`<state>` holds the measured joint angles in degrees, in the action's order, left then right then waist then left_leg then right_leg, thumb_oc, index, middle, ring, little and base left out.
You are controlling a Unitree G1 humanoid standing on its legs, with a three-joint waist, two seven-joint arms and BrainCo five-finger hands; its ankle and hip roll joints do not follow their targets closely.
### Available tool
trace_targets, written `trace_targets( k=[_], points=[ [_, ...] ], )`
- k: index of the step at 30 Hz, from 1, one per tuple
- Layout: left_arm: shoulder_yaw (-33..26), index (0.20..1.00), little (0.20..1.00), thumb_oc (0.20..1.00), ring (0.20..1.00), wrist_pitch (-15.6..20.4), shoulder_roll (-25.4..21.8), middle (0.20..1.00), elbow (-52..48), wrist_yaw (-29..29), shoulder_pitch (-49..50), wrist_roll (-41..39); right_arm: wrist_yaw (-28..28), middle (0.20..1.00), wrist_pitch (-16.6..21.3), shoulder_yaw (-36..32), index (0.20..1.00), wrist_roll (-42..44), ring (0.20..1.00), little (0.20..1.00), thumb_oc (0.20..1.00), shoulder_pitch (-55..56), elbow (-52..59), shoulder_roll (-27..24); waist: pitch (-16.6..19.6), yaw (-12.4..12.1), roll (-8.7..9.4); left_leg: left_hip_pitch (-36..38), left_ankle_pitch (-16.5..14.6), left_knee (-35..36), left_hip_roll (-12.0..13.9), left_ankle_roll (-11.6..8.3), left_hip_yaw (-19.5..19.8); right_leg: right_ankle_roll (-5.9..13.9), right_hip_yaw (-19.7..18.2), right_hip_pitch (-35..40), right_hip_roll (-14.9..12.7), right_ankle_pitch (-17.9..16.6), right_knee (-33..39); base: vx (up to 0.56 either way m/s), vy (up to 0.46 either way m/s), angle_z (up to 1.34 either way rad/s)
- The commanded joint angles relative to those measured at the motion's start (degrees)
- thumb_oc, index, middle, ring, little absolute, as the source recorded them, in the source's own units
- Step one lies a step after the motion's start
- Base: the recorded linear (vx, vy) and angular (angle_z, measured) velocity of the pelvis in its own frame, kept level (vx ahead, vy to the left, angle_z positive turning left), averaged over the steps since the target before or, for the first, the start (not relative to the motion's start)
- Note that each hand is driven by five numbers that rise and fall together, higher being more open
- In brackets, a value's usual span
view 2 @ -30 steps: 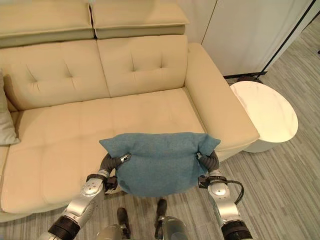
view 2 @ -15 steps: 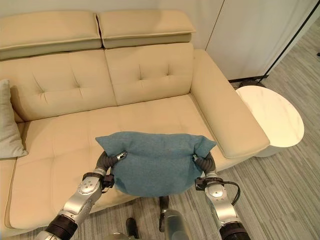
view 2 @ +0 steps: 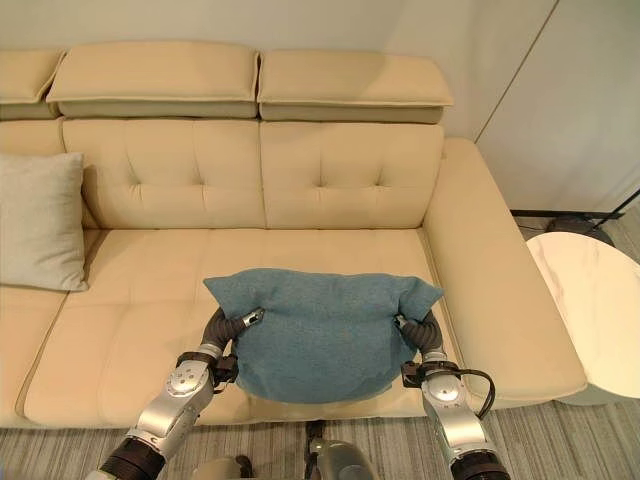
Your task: Pick up all the scattered cushions and arrange them neatly on the sofa.
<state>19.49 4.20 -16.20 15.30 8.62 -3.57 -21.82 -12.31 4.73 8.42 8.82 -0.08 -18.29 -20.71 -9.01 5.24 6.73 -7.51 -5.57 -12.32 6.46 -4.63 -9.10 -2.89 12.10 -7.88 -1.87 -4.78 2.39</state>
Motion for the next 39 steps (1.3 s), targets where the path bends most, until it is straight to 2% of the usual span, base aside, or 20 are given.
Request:
trace_targets(
  k=[1, 4, 13, 22, 29, 39],
  points=[
    [-1.9, 0.200, 0.200, 0.200, 0.200, 6.1, 0.2, 0.200, -9.4, -1.4, -1.7, -1.5, -0.5, 0.200, 4.4, -2.7, 0.200, 0.3, 0.200, 0.200, 0.200, -0.9, 5.2, -1.6, 3.2, -0.8, -0.73, -0.8, 3.8, 5.0, 0.0, -0.36, 1.3, 7.58, -5.0, 4.6, -1.0, 8.5, -5.4, 0.12, 0.121, -0.20],
    [-1.9, 0.200, 0.200, 0.200, 0.200, 6.0, 0.0, 0.200, -9.5, -1.5, -1.6, -1.4, -0.6, 0.200, 4.3, -3.0, 0.200, 0.3, 0.200, 0.200, 0.200, -0.8, 5.3, -1.6, 3.5, -0.7, -0.77, -0.1, 4.0, 5.9, -0.3, -0.34, 1.0, 7.65, -5.1, 4.9, -1.2, 8.5, -5.4, 0.09, 0.105, -0.27],
    [-4.0, 0.200, 0.200, 0.200, 0.200, 7.0, -2.4, 0.200, -12.3, -0.6, -2.4, 0.1, -1.3, 0.200, 4.6, -4.0, 0.200, -0.5, 0.200, 0.200, 0.200, -4.2, 8.6, -1.0, 4.5, -1.9, 0.16, 2.4, 0.5, 5.5, -2.5, 1.76, -1.7, 9.36, -7.3, 4.9, -3.5, 8.2, -6.8, 0.08, 0.117, -0.19],
    [-4.6, 0.200, 0.200, 0.200, 0.200, 9.2, -3.5, 0.200, -12.9, 2.9, -10.7, 0.0, -3.0, 0.200, 4.7, -3.1, 0.200, -2.1, 0.200, 0.200, 0.200, -13.2, 11.5, -5.2, 5.7, -2.7, -0.21, 4.4, 0.4, 8.5, -3.9, 2.51, -2.9, 10.89, -8.1, 5.2, -4.9, 6.6, -5.2, 0.06, 0.059, -0.06],
    [-3.2, 0.200, 0.200, 0.200, 0.200, 10.0, -4.2, 0.200, -9.0, 6.2, -19.5, 0.0, -5.0, 0.200, 4.2, -0.2, 0.200, -1.2, 0.200, 0.200, 0.200, -22.7, 8.3, -6.3, 4.9, -3.5, -0.69, 3.2, 1.6, 10.8, -4.5, 2.65, -2.8, 11.57, -7.8, 3.1, -5.3, 5.1, -3.7, -0.02, 0.002, 0.00],
    [0.8, 0.200, 0.200, 0.200, 0.200, 11.7, -8.0, 0.200, 1.8, 12.0, -39.2, 1.8, -8.6, 0.200, 3.8, 6.4, 0.200, 1.5, 0.200, 0.200, 0.200, -41.1, -3.0, -10.0, 1.5, -4.2, -2.22, -3.6, 6.2, 14.4, -4.5, 1.77, -1.5, 11.94, -6.8, -4.2, -5.3, 3.0, -2.7, -0.08, -0.009, 0.08]
  ],
)
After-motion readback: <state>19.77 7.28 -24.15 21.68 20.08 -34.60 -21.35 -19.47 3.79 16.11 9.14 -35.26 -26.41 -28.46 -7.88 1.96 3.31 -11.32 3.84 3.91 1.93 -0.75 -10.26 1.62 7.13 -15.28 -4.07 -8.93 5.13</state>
